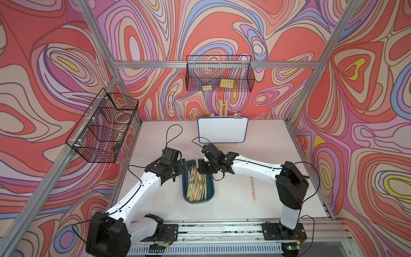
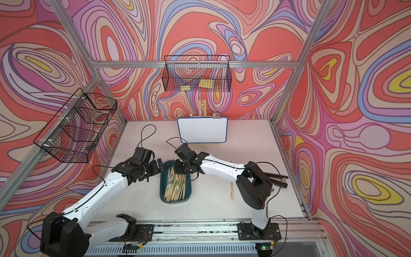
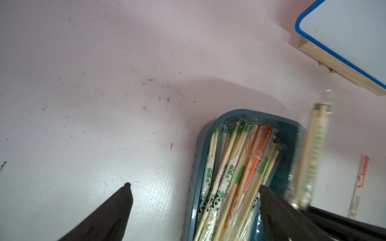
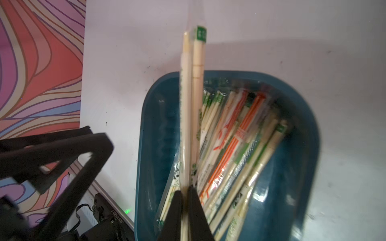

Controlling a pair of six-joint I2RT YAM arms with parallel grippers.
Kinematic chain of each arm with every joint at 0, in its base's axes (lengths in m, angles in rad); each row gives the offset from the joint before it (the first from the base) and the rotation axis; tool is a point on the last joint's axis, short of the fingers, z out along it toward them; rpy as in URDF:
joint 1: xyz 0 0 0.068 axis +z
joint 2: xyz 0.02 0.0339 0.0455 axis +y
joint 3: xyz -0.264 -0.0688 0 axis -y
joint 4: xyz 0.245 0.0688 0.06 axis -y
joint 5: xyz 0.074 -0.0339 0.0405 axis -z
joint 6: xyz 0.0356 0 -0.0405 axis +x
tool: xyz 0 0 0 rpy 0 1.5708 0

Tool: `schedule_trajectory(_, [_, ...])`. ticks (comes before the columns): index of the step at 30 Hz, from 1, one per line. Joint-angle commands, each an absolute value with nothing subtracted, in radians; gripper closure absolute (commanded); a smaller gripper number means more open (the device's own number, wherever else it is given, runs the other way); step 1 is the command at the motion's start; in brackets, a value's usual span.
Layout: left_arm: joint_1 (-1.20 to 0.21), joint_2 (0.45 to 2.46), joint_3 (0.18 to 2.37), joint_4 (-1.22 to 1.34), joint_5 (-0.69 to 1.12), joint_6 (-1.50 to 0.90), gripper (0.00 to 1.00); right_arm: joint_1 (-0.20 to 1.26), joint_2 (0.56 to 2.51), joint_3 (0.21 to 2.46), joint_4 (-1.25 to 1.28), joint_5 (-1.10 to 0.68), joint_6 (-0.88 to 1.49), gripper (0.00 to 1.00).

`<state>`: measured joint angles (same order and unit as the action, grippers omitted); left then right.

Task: Take the paired disposable chopsticks out of the storage box
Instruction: Place the paired disposable chopsticks in the storage box.

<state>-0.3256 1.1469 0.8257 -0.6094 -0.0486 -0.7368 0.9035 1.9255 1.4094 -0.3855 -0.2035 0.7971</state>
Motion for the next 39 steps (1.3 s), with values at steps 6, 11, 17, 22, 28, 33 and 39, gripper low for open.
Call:
schedule_trajectory(6, [-0.316,1.114,0.843,-0.646,-0.037,-0.745,0.0,0.903,2.031,1.401,-0.232,-0.246,0.842,1.0])
schedule_trajectory(11, [-0.316,1.114,0.829,-0.628,-0.024,-0.751,0.0,0.903,2.016,1.39,-0.261,-0.221,0.829,0.95])
schedule_trajectory(17, [-0.315,1.119,0.82,-0.616,-0.009,-0.752,0.0,0.904,1.993,1.364,-0.247,-0.219,0.834,0.81])
schedule_trajectory(22, [-0.316,1.114,0.811,-0.614,-0.002,-0.755,0.0,0.903,1.98,1.362,-0.249,-0.221,0.835,0.82])
schedule_trajectory(28, [-0.317,1.114,0.808,-0.612,0.003,-0.755,0.0,0.903,1.935,1.342,-0.24,-0.225,0.836,0.8])
schedule_trajectory(33, [-0.315,1.113,0.805,-0.606,0.008,-0.755,0.0,0.903,1.861,1.309,-0.238,-0.207,0.835,0.73])
schedule_trajectory(39, [-0.316,1.116,0.804,-0.603,0.011,-0.755,0.0,0.903,1.874,1.368,-0.354,-0.11,0.803,0.67])
